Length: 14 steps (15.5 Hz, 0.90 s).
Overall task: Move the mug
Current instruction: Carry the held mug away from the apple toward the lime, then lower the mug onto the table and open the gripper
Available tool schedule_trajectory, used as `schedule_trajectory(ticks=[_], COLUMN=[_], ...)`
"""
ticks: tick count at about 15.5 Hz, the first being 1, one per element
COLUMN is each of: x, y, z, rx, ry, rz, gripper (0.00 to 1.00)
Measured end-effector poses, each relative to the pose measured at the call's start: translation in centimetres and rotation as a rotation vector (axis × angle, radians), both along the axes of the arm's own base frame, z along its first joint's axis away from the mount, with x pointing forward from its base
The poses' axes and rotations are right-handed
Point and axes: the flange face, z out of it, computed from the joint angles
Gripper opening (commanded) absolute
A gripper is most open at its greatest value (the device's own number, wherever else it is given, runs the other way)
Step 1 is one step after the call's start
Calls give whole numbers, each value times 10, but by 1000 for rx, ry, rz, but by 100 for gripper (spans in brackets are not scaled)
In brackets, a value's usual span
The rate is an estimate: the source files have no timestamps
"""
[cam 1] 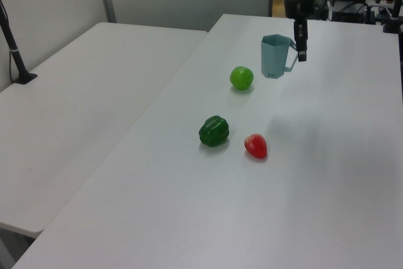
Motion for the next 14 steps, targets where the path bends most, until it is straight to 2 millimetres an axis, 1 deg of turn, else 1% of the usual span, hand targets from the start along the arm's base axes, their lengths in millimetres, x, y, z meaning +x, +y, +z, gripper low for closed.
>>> schedule_trajectory(ticks=[1,3,5,7,9,14], x=[2,5,10,15,19,19], y=[-8,-16,-17,-17,-17,-19], z=[-14,-40,-63,-82,-97,-125], rx=[1,1,0,0,-5,-24], ry=[25,73,98,105,119,140], rz=[0,2,1,2,3,10], gripper=[0,0,0,0,0,0])
